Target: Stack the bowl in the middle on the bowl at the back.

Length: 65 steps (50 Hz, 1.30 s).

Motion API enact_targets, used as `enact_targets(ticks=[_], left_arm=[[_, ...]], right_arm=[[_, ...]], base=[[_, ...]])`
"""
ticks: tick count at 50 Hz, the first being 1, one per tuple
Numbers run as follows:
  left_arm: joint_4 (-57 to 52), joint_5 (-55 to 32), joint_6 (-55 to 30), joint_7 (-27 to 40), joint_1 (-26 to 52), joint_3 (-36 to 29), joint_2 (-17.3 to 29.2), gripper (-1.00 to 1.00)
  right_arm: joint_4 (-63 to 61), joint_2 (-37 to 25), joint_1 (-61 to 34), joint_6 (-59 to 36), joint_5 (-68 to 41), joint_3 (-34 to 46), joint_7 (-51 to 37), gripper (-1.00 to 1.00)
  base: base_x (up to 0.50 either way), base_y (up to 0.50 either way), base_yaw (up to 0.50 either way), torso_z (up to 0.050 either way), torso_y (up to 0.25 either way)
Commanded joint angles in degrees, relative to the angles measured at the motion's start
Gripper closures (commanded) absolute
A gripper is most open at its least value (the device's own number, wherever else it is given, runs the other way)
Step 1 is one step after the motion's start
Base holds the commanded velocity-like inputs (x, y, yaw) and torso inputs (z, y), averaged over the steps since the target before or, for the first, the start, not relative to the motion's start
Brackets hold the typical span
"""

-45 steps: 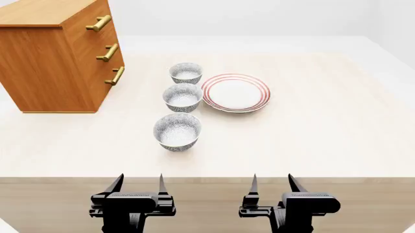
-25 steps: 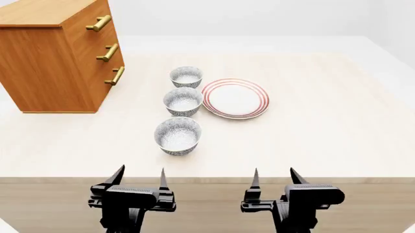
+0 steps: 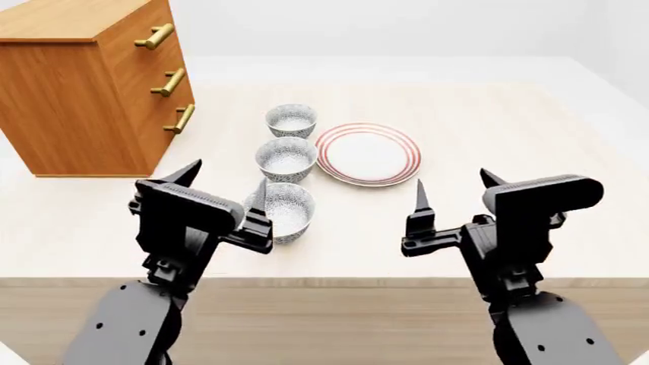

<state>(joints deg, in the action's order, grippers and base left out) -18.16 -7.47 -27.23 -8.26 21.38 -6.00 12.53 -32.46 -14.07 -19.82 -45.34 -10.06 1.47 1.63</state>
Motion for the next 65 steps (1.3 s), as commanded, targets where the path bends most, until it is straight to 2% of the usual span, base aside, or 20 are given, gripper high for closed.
enact_targets(ticks=[1,13,17,26,39,65], left_arm=[[1.2,-1.3,-8.1,-3.2,14.0,-1.7,2.2,-1.00],[14.0,-1.8,-18.7,-3.5,32.6,-2.5,0.7,-1.00],[17.5,-1.8,-19.7,-3.4,36.0,-2.3,0.4,-1.00],[21.5,-1.2,-19.3,-3.2,39.8,-2.9,0.5,-1.00],[22.0,-1.6,-22.8,-3.6,42.9,-3.4,1.4,-1.00],[21.5,-2.7,-24.1,-3.5,43.2,-3.1,2.1,-1.00]], right_arm=[[-4.2,-3.6,-14.7,-16.4,-4.8,-1.4,3.5,-1.00],[4.7,-3.9,-29.9,-26.6,-8.3,-2.5,5.8,-1.00],[9.3,-4.4,-34.6,-27.5,-8.4,-1.2,6.7,-1.00],[21.8,-4.9,-43.5,-24.0,-6.9,2.4,8.4,-1.00],[31.3,-5.1,-49.0,-19.8,-4.7,6.7,9.3,-1.00],[34.6,-4.7,-51.7,-18.2,-4.4,7.8,9.1,-1.00]], base=[[0.00,0.00,0.00,0.000,0.000],[0.00,0.00,0.00,0.000,0.000],[0.00,0.00,0.00,0.000,0.000],[0.00,0.00,0.00,0.000,0.000],[0.09,0.00,0.00,0.000,0.000],[0.28,0.00,0.00,0.000,0.000]])
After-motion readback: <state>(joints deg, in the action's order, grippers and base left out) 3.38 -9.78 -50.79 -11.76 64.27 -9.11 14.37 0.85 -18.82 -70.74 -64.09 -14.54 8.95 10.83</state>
